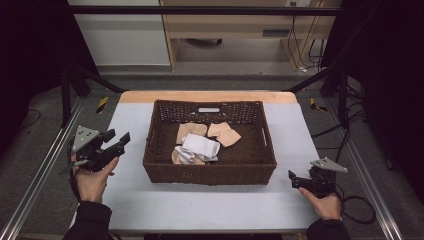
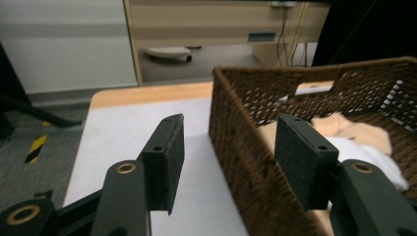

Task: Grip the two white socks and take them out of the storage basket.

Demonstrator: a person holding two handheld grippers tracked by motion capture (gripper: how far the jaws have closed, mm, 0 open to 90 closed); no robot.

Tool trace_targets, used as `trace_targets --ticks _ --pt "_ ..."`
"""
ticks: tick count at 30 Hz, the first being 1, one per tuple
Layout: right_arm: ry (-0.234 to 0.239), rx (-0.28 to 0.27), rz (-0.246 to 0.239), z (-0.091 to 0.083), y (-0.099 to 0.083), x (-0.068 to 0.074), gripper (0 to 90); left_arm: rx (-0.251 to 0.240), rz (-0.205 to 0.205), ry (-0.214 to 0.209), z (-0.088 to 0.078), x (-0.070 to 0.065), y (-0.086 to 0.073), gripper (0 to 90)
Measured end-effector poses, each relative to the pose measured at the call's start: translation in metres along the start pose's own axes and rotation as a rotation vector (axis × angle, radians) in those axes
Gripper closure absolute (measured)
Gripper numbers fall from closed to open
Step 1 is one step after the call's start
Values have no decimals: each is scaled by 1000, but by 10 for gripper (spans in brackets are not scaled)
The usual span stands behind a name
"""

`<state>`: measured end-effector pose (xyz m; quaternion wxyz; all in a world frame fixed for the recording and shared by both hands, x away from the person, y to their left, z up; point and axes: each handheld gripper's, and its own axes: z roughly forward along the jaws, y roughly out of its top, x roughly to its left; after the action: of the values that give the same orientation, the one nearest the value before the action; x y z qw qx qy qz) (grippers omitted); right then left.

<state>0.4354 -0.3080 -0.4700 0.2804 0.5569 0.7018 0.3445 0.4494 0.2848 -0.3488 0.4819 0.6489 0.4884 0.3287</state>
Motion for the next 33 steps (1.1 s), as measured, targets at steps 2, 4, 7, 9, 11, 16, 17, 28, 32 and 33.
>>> trace_targets --ticks 2,4,7,9,11,16,17,28,32,33 --pt "-2 -2 -1 0 0 0 72 -8 6 -8 2 -5 4 444" --pt "-5 -1 -1 0 0 0 73 -12 14 -18 5 -10 8 437" --pt "-5 -1 -4 0 0 0 72 -12 21 -37 10 -20 13 431" --pt "-1 2 -4 0 0 0 74 -5 48 -45 15 -29 18 424" --pt "0 3 -2 0 0 0 74 -1 53 -49 17 -34 21 421" --pt "2 1 -3 0 0 0 74 23 71 -69 27 -50 30 417" --pt "2 0 -4 0 0 0 74 26 74 -71 28 -52 31 417" --pt "4 3 -1 0 0 0 74 76 104 -98 53 -77 44 413" --pt "7 6 0 1 0 0 74 84 108 -111 63 -86 44 413" --pt "7 6 0 1 0 0 74 84 108 -111 63 -86 44 413"
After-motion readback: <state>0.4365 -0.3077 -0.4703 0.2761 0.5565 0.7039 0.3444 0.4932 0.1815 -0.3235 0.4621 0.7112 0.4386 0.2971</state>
